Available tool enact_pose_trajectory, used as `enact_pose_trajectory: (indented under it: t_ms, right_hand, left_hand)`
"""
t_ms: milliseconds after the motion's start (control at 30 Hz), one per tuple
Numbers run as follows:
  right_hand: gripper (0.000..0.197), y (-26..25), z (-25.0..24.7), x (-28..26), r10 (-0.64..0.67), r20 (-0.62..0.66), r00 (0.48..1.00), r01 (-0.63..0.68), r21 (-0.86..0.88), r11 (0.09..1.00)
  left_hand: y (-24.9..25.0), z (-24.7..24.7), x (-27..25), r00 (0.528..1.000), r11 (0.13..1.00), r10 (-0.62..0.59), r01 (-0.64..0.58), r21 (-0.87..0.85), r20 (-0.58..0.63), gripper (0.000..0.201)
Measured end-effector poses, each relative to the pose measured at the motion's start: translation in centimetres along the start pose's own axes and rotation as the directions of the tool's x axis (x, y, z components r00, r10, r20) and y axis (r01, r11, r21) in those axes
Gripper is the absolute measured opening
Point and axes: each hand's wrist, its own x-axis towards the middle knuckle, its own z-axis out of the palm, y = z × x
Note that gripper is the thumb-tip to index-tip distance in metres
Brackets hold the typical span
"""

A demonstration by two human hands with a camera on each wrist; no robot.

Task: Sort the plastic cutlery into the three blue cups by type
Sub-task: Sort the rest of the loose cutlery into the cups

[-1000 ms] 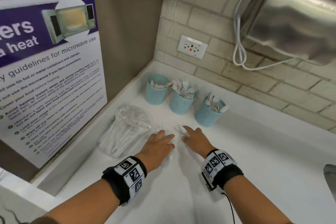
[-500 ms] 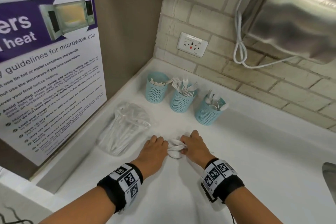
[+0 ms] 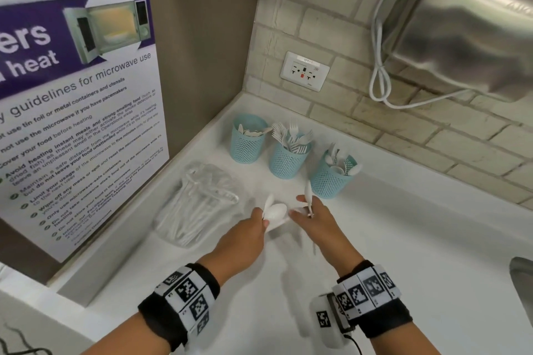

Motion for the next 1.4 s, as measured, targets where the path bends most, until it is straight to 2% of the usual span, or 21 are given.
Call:
enact_pose_trajectory:
  t_ms: [67, 100, 200, 333, 467, 567, 667, 767, 833, 900, 1000, 1067, 1133, 1200, 1300, 1400]
  right_hand:
    - [0.044, -0.5, 0.0, -0.4, 0.076, 0.035, 0.996, -0.081, 0.164, 0.983]
    - [0.039, -0.7, 0.1, -0.5, 0.084, 0.054, 0.995, -0.095, 0.243, 0.965]
    - [0.027, -1.4, 0.3, -0.8, 0.040, 0.056, 0.998, -0.059, 0.384, 0.921]
    - [0.020, -2.2, 0.9, -1.4, -0.029, 0.080, 0.996, -0.002, 0.359, 0.933]
    - [0.023, -2.9, 0.7, -2.0, -0.136, 0.125, 0.983, 0.071, 0.423, 0.903]
    - [0.018, -3.4, 0.7, -2.4, -0.168, 0.048, 0.985, 0.134, 0.406, 0.904]
    - [0.013, -3.5, 1.4, -2.7, -0.191, -0.046, 0.981, 0.196, 0.302, 0.933]
    - [0.025, -3.4, 2.3, -2.9, -0.181, -0.078, 0.980, 0.193, 0.189, 0.963]
    - [0.040, -3.5, 2.6, -3.0, -0.105, -0.055, 0.993, 0.116, 0.254, 0.960]
    - [0.048, -3.6, 2.6, -2.8, -0.005, -0.029, 1.000, 0.017, 0.425, 0.905]
    - [0.031, -3.9, 2.7, -2.7, 0.079, 0.083, 0.993, -0.115, 0.710, 0.695]
    - [0.021, -4.3, 2.9, -2.9, 0.090, 0.161, 0.983, -0.183, 0.795, 0.579]
    - [0.013, -4.4, 3.3, -3.2, 0.072, 0.202, 0.977, -0.209, 0.815, 0.540]
    - [0.012, -4.3, 3.7, -3.2, 0.071, 0.188, 0.980, -0.194, 0.793, 0.577]
    - [0.016, -3.9, 3.9, -3.2, 0.087, 0.123, 0.989, -0.148, 0.711, 0.687]
    - [0.013, -3.7, 4.0, -3.2, 0.097, 0.094, 0.991, -0.135, 0.602, 0.787]
  left_hand:
    - [-0.1, -0.5, 0.1, 1.000, 0.996, -0.012, 0.011, -0.088, -0.009, 0.020]
    - [-0.2, -0.8, 0.1, 1.000, 0.989, -0.019, 0.017, -0.145, -0.010, 0.020]
    - [-0.6, -1.3, 0.0, 1.000, 0.972, -0.029, 0.027, -0.234, -0.007, 0.020]
    - [-0.4, -1.5, -0.4, 0.999, 0.971, -0.047, 0.045, -0.236, -0.005, 0.021]
    - [-0.2, -2.0, 0.0, 0.991, 0.921, -0.124, 0.100, -0.376, -0.042, 0.022]
    - [0.3, -2.3, -0.2, 0.991, 0.897, -0.123, 0.087, -0.434, -0.056, 0.027]
    - [1.1, -2.2, -0.7, 0.994, 0.917, -0.070, 0.031, -0.398, -0.084, 0.036]
    - [1.2, -1.8, -0.6, 0.996, 0.922, -0.017, -0.016, -0.388, -0.083, 0.031]
    - [0.8, -1.7, -0.3, 0.997, 0.916, -0.027, -0.004, -0.402, -0.071, 0.026]
    - [0.4, -1.7, -0.2, 0.995, 0.907, -0.046, 0.006, -0.422, -0.084, 0.023]
    - [0.3, -1.7, -0.1, 0.989, 0.910, -0.061, 0.000, -0.416, -0.133, 0.018]
    - [0.8, -1.8, -0.2, 0.984, 0.906, -0.053, -0.024, -0.422, -0.169, 0.017]
    - [1.2, -1.8, -0.3, 0.980, 0.909, -0.029, -0.055, -0.412, -0.195, 0.013]
    - [1.6, -1.8, -0.5, 0.983, 0.887, -0.030, -0.059, -0.458, -0.183, 0.010]
    - [1.9, -1.8, -0.7, 0.990, 0.865, -0.053, -0.019, -0.501, -0.129, 0.014]
    - [1.8, -1.6, -0.6, 0.988, 0.907, -0.026, -0.041, -0.418, -0.155, 0.017]
